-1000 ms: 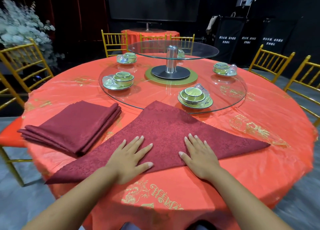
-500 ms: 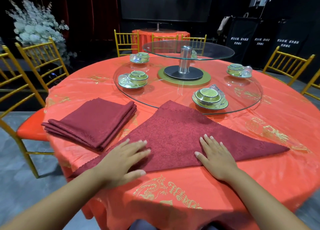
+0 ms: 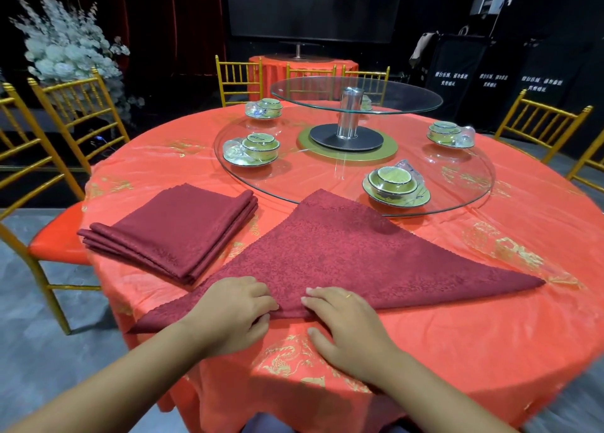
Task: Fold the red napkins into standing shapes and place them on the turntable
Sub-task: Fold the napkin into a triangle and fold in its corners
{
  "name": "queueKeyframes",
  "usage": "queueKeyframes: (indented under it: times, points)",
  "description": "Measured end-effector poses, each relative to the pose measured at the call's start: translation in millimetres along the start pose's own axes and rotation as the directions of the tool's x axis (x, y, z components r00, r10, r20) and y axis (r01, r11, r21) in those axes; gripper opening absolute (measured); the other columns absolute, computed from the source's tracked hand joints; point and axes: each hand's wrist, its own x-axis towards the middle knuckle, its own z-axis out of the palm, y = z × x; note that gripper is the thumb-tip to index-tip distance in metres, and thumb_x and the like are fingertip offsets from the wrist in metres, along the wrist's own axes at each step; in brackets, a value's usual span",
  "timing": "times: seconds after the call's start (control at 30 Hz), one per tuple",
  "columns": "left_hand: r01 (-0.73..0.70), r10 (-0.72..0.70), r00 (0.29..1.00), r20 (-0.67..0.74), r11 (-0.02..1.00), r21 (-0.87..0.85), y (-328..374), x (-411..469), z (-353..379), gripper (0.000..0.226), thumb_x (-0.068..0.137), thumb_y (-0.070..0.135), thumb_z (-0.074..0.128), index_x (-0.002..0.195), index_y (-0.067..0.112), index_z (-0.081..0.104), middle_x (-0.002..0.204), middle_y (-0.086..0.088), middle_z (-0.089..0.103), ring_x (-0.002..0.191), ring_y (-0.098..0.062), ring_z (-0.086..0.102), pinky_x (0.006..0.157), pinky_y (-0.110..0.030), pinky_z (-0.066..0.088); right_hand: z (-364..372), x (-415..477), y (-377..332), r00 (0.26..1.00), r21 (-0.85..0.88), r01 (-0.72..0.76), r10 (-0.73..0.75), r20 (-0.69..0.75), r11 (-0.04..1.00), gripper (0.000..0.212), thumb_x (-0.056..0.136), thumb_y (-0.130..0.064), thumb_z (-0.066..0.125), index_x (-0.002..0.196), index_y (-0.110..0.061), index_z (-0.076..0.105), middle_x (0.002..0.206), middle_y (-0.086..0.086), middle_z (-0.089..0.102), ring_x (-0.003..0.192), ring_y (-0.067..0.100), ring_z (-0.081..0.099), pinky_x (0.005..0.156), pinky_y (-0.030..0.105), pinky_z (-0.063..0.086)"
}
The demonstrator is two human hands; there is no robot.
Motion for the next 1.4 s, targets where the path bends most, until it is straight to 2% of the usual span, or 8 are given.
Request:
queueKeyframes:
  times: [0.23,0.43,0.63,0.87,0.97,1.07,1.27,1.4]
  points:
    - [0.224,-0.240,0.955,0.174,0.969,0.107,-2,15,-6,0.041,0.085,0.036,0.026,0.091,0.018,0.062,0.083,0.002,0.065,0.079,-0.024,0.060,0.069,-0.039,0.045,12,23,-6,0.994,-0.031,-0.101,0.102,0.043,0.994,0.029,0.087,-0.023,0.053,0.112,-0.021,0.067,0.106,0.000,0.066,0.101,0.025,0.058,0.083,0.039,0.048]
    - [0.122,-0.156,0.959,0.237,0.981,0.150,-4,16,-21,0.026,0.074,0.030,0.062,0.099,0.024,0.063,0.084,0.003,0.068,0.079,-0.025,0.064,0.063,-0.032,0.048,3,26,15,0.978,0.131,-0.210,0.207,0.039,0.969,0.026,0.093,-0.029,0.050,0.113,-0.028,0.067,0.113,-0.007,0.068,0.108,0.017,0.055,0.092,0.030,0.041]
    - [0.470,-0.450,0.843,0.294,0.883,0.003,-40,12,-62,0.008,0.082,0.023,0.060,0.088,0.021,0.065,0.077,0.007,0.066,0.076,-0.007,0.061,0.069,-0.030,0.048,-18,3,34,0.981,0.233,-0.123,0.083,0.173,0.965,0.020,0.093,-0.023,0.054,0.103,-0.016,0.071,0.102,-0.002,0.069,0.098,0.015,0.056,0.092,0.023,0.038]
    - [0.515,-0.603,0.786,0.135,0.518,-0.683,-67,36,-86,0.023,0.077,0.000,0.073,0.085,0.021,0.074,0.079,0.008,0.074,0.072,0.002,0.065,0.068,-0.012,0.049,-30,-11,18,0.916,0.602,-0.334,0.098,0.389,0.726,0.028,0.089,-0.025,0.059,0.062,-0.026,0.052,0.064,-0.009,0.045,0.061,0.005,0.041,0.062,0.023,0.034]
    - [0.436,-0.735,0.654,0.181,0.171,-0.884,-70,62,-64,0.029,0.079,0.000,0.072,0.103,0.014,0.064,0.074,0.001,0.073,0.066,-0.009,0.068,0.066,-0.023,0.054,-31,-15,16,0.928,0.657,-0.362,0.188,0.323,0.661,0.020,0.086,-0.028,0.061,0.068,-0.032,0.055,0.063,-0.014,0.045,0.060,0.000,0.041,0.060,0.019,0.034]
    - [0.441,-0.811,0.536,0.234,0.034,-0.897,-71,91,-35,0.035,0.079,0.001,0.074,0.108,0.011,0.058,0.083,-0.010,0.064,0.066,-0.017,0.064,0.063,-0.028,0.051,-28,-18,15,0.936,0.607,-0.345,0.310,0.167,0.716,0.026,0.085,-0.029,0.065,0.104,-0.046,0.058,0.071,-0.019,0.054,0.067,-0.003,0.051,0.068,0.014,0.037]
    - [0.582,-0.843,0.490,0.222,0.127,-0.803,-67,132,11,0.033,0.079,0.003,0.073,0.106,0.014,0.057,0.078,-0.004,0.062,0.068,-0.021,0.064,0.062,-0.031,0.051,-24,-20,17,0.969,0.161,-0.247,0.240,0.064,0.955,0.045,0.091,-0.038,0.050,0.135,-0.033,0.047,0.087,-0.017,0.053,0.087,0.008,0.054,0.079,0.025,0.040]
    - [0.707,-0.843,0.509,0.174,0.294,-0.644,-69,144,32,0.031,0.077,0.010,0.073,0.104,0.015,0.060,0.090,-0.008,0.070,0.088,-0.027,0.067,0.082,-0.040,0.052,-19,-22,18,0.951,-0.019,-0.247,0.246,0.186,0.969,0.063,0.090,-0.060,0.019,0.145,-0.033,0.033,0.143,-0.005,0.039,0.132,0.016,0.034,0.111,0.036,0.027]
